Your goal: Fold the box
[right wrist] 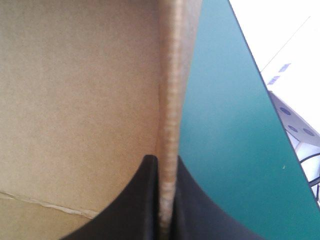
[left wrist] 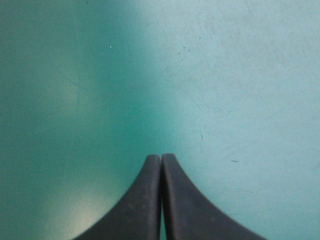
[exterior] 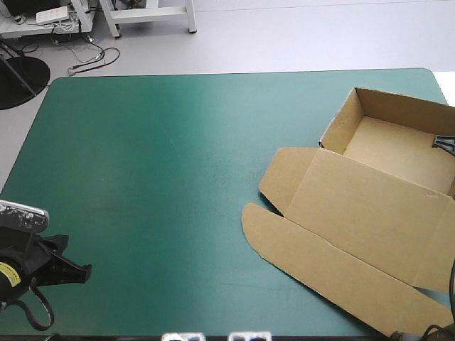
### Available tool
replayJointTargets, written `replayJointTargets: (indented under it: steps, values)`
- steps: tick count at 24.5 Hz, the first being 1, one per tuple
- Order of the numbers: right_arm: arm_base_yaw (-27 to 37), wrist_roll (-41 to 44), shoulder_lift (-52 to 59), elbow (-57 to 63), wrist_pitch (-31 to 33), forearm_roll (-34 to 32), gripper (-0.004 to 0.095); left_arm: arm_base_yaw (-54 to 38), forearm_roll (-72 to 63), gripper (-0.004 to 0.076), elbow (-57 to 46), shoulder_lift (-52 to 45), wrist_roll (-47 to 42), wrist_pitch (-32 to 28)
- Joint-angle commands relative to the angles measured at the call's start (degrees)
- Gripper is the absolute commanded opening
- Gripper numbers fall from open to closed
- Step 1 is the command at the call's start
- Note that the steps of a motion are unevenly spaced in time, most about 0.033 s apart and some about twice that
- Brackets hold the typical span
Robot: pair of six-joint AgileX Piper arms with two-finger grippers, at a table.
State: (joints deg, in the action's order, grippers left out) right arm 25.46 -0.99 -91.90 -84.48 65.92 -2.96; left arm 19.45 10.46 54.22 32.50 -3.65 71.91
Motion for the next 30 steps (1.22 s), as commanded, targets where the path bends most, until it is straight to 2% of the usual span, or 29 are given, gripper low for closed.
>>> replayJointTargets:
  steps: [1, 5, 7, 10, 12, 13, 15, 21, 30]
  values:
    - [1.3, -1.7, 0.3, -1.6, -3.6, -0.6, -0.0019, 0.5, 2.0, -0.001, -2.2, -2.5, -1.2, 1.3]
    - [1.3, -1.7, -2.7, -1.6, -6.4, -0.1, -0.0018, 0.5, 2.4, -0.001, -3.4, -3.7, -3.2, 1.5]
    - [1.3, -1.7, -4.4, -1.6, -3.7, -0.9, 0.0006, 0.5, 2.4, -0.001, -3.4, -3.7, -3.2, 1.4]
    - [1.3, -1.7, -6.1, -1.6, 1.2, -4.8, 0.0165, 0.5, 2.4, -0.001, -3.4, -3.7, -3.2, 1.4]
    - [1.3, -2.0, -6.2, -1.7, 2.5, -6.5, 0.0316, 0.5, 2.6, -0.001, -3.4, -3.7, -3.2, 1.4]
    - [1.3, -2.4, -6.0, -2.4, 3.1, -6.5, 0.0401, 0.5, 3.1, -0.001, -3.4, -3.7, -3.1, 1.4]
    - [1.3, -2.8, -5.9, -5.3, 3.9, -4.4, 0.0471, 0.5, 4.1, -0.001, -3.4, -3.7, -3.1, 1.4]
    - [1.3, -2.8, -4.9, -11.6, 5.8, 2.0, 0.0471, 0.5, 5.0, -0.001, -3.4, -3.7, -3.1, 1.5]
    - [1.3, -5.8, 3.1, -10.9, 5.8, 6.8, 0.0468, 0.5, 4.8, -0.001, -3.4, -4.3, -2.9, 0.2]
